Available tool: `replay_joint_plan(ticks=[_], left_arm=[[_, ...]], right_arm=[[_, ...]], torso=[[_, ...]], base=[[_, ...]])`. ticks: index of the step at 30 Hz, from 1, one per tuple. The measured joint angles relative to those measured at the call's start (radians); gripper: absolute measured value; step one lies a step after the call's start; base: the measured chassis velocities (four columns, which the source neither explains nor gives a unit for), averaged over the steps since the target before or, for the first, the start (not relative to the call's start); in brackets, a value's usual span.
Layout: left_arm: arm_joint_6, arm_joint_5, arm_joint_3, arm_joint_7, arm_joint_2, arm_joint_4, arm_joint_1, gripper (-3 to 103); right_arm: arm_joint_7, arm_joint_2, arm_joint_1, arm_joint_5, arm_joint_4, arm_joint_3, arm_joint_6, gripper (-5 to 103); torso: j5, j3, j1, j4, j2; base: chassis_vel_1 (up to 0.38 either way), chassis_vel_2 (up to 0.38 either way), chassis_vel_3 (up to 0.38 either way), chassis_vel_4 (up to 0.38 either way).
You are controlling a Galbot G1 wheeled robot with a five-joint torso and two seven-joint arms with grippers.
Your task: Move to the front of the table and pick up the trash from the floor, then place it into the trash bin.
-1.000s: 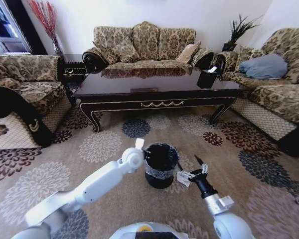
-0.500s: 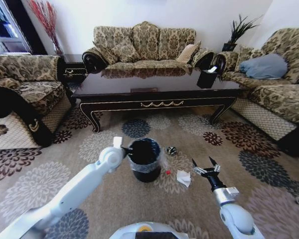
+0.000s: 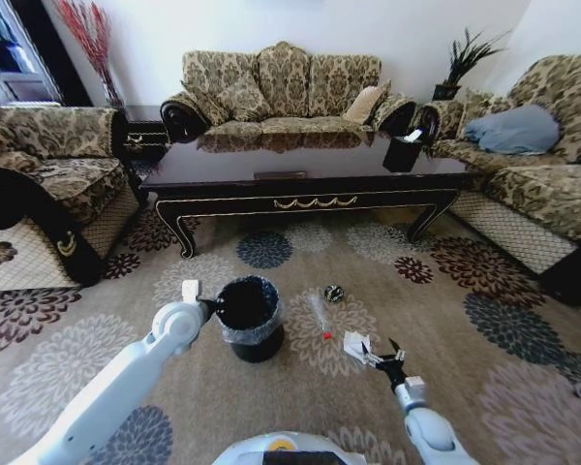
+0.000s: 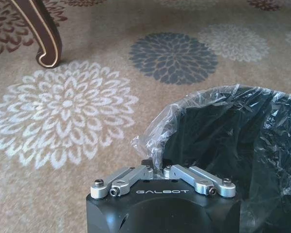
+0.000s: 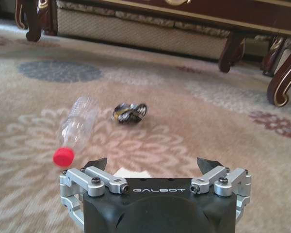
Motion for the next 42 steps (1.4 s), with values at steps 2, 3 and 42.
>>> replay_joint_plan(ticks=[2,3,42], left_arm=[[0.000,0.006,-0.007,0.001,0.001,-0.007,0.014,3],[0.000,0.011,-0.015,0.001,0.002,-0.016,0.030,3],[0.000,0.044,-0.056,0.012,0.029,-0.075,0.135,3]], right_arm=[[-0.001,0.004,0.010,-0.004,-0.019,-0.007,0.001,100],[-0.001,0.009,0.024,-0.005,-0.044,-0.015,0.001,100],[0.013,0.060,0.220,-0.029,-0.335,-0.089,0.006,36]], torso=[[0.0000,0.000,0.000,0.0001,0.000],[0.0000,0.000,0.000,0.0001,0.000],[0.0002,0.000,0.000,-0.0001,0.000]], base=[[0.000,0.000,0.000,0.000],[0.000,0.000,0.000,0.000],[0.000,0.000,0.000,0.000]])
